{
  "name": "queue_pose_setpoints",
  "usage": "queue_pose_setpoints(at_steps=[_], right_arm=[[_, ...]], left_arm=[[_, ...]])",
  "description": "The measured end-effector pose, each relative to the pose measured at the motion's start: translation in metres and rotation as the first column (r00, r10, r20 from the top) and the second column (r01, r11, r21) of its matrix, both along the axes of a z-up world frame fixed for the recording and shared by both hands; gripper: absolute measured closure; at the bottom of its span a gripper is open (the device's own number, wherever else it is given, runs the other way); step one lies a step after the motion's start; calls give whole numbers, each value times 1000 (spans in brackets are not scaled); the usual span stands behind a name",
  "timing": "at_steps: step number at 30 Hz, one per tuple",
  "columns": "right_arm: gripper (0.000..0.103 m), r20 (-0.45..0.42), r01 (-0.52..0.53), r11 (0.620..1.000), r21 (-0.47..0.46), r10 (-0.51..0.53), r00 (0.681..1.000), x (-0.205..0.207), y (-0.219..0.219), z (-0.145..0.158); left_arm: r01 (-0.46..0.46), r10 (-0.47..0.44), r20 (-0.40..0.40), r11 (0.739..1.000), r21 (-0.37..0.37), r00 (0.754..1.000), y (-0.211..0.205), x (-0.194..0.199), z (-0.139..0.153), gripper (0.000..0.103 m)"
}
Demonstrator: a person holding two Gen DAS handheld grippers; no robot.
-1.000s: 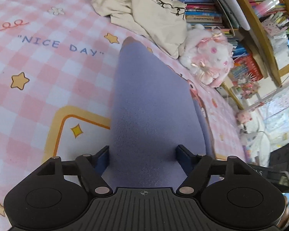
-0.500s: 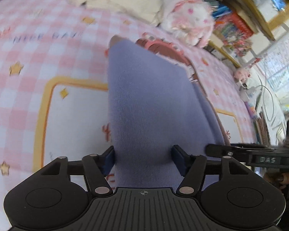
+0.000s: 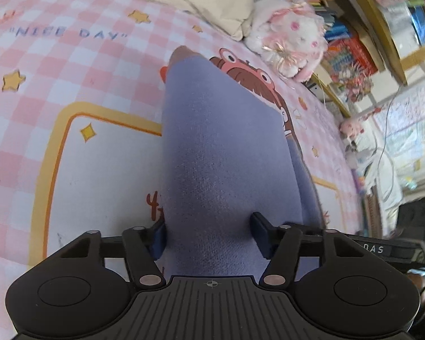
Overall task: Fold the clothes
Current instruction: 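Carry the folded sweater with both grippers beside the plush bunny and release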
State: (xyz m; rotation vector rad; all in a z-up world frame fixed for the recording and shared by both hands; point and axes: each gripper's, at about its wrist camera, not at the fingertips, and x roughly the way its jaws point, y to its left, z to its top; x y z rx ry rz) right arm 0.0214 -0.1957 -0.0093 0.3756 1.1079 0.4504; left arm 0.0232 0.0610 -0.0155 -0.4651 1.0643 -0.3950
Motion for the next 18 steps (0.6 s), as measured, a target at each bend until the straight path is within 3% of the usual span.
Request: queue_pose_setpoints(at_steps=[3, 7, 11, 18], right_arm=[[75, 109, -47, 996, -79, 56, 992, -10, 9, 12], [75, 248, -42, 991, -125, 72, 966, -16, 13, 32], [75, 301, -32, 987, -156, 78, 950, 1, 14, 46], [75, 290, 16, 986, -166, 33, 957, 65, 22, 49]], left_arm=[[46, -54, 98, 995, 89, 994, -14, -7, 15, 57], [47, -67, 205, 994, 100, 977, -16, -4, 34, 58], [50, -65, 213, 996, 77, 975, -13, 20, 42, 58], [38, -48, 182, 997, 61, 982, -11, 84, 38, 58]])
